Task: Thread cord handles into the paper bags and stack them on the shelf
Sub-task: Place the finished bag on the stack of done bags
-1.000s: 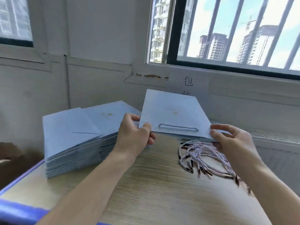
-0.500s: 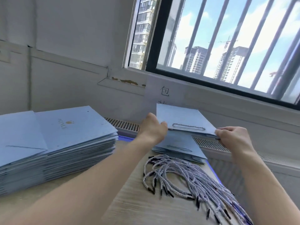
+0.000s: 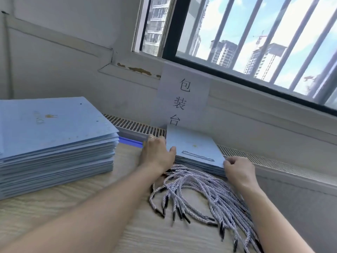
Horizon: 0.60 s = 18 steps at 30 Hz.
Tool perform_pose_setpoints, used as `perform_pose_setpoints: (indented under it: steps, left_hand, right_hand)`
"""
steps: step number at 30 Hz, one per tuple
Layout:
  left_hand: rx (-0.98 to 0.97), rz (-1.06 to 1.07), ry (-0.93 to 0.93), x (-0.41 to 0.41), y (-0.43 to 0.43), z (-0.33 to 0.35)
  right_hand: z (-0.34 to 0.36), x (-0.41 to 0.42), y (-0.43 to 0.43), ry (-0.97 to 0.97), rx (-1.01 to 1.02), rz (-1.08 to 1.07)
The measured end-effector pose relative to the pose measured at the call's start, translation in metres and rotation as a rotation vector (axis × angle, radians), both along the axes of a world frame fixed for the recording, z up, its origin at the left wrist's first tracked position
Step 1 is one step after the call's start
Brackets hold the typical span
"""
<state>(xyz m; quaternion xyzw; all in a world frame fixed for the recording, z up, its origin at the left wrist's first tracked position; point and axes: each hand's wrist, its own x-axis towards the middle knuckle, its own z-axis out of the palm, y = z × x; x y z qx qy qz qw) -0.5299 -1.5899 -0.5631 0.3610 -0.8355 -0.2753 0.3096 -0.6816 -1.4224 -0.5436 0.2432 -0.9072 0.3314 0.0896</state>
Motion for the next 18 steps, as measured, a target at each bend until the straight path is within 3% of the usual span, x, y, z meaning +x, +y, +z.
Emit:
perform_pose_setpoints:
  steps: [7, 15, 18]
  left_hand:
    - [-0.011, -0.147, 0.006, -0.015, 0.004, -0.002]
    - [-0.101, -0.039, -0.165, -0.025, 0.01, -0.006]
    - [-0.056, -0.008, -0.133, -0.029, 0.007, -0.007]
  right_hand:
    - [-0.007, 0.008, -0.013, 0.13, 0.055, 0.065]
    - [-0.004, 0.018, -0.021, 0.104, 0.226, 0.036]
    - [0.0, 0.021, -0.023, 0.087, 0.25, 0.031]
